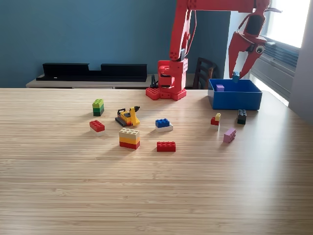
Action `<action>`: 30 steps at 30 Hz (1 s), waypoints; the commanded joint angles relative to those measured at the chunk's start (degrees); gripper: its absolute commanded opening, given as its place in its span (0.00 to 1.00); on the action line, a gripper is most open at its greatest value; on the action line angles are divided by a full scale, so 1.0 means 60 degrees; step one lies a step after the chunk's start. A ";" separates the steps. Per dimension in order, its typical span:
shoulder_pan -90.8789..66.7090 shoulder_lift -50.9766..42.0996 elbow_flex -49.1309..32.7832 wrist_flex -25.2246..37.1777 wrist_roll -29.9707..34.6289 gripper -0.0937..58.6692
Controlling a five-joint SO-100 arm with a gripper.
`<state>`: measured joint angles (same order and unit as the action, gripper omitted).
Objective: Grasp a lego block and put it in the bin.
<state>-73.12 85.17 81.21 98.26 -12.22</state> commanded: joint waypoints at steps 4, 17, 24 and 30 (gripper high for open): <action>-0.0630 0.0967 -0.0410 0.0249 -0.0176 0.06; -0.0132 0.1099 -0.0469 0.0249 -0.0352 0.64; 0.1758 0.1099 -0.0527 0.0205 -0.0190 0.62; 0.4702 0.1011 -0.1377 0.0132 -0.0059 0.65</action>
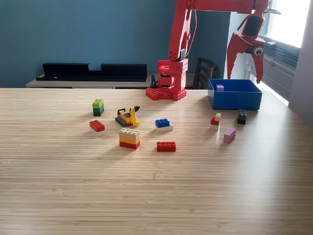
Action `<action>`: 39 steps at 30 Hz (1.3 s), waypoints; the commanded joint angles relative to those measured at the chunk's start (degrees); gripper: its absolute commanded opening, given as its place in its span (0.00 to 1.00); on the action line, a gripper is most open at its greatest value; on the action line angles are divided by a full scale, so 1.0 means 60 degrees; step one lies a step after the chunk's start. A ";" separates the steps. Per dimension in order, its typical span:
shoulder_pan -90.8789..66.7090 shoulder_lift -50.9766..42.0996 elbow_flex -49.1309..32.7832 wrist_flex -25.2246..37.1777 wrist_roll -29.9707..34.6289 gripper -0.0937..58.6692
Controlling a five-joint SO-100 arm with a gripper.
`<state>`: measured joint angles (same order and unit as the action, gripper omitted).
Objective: Grasp a lego block and put it in the bin.
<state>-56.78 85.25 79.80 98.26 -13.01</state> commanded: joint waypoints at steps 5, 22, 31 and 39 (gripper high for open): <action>0.3325 0.0967 -0.1509 0.0029 0.0132 0.66; 0.5083 0.0952 -0.0981 -0.0894 0.0029 0.64; 0.6284 0.0937 -0.0937 -0.1816 0.0249 0.63; 0.7925 0.0937 -0.0864 -0.2212 0.0425 0.73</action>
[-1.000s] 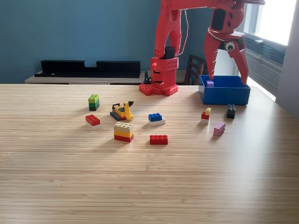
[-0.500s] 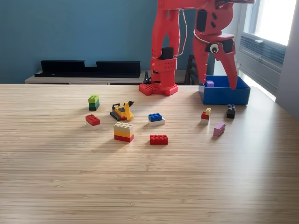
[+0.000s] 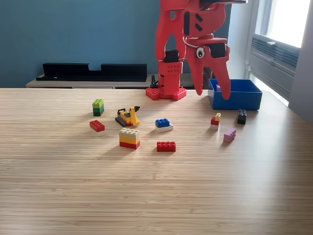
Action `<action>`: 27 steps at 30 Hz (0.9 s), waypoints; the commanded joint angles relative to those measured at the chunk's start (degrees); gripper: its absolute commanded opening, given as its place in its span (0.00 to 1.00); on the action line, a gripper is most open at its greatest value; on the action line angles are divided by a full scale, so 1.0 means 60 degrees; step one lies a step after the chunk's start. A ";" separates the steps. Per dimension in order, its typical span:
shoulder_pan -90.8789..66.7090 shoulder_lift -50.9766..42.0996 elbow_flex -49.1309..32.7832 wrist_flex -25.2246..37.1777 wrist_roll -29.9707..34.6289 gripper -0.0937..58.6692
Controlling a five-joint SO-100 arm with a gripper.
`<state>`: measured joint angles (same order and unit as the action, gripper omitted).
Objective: Grasp a lego block and put it in the bin.
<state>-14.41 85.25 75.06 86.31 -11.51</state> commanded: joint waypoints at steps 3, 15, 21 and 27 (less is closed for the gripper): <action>0.1509 0.0937 -0.0088 -0.0366 0.1172 0.68; 0.3867 0.0923 0.0571 -0.1304 0.4189 0.64; 0.4028 0.0923 0.0747 -0.1421 0.4336 0.66; 0.3970 0.0923 0.0864 -0.1494 0.4204 0.67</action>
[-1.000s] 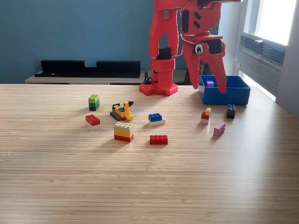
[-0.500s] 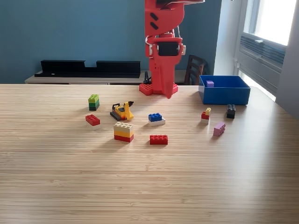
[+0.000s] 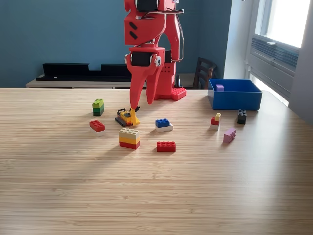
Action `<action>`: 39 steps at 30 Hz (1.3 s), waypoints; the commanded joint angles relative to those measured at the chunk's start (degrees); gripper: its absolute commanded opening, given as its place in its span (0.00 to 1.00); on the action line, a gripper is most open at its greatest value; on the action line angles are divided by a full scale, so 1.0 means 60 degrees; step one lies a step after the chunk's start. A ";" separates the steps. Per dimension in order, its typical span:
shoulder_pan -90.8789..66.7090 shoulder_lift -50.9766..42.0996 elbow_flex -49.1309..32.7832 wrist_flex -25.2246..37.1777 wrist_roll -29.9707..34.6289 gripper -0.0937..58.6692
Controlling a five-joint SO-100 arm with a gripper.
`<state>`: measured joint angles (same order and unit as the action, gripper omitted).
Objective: Grasp a lego block and put it in the bin.
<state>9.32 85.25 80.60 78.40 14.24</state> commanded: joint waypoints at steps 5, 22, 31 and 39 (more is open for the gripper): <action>0.0059 0.0923 0.0073 -0.0264 -0.0059 0.67; 0.1479 0.0923 0.0366 -0.0732 0.1084 0.67; 0.2754 0.0923 0.0220 -0.0835 0.0996 0.68; 0.3076 0.0923 0.0981 -0.1392 0.1099 0.65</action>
<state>27.33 85.25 86.75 71.02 20.57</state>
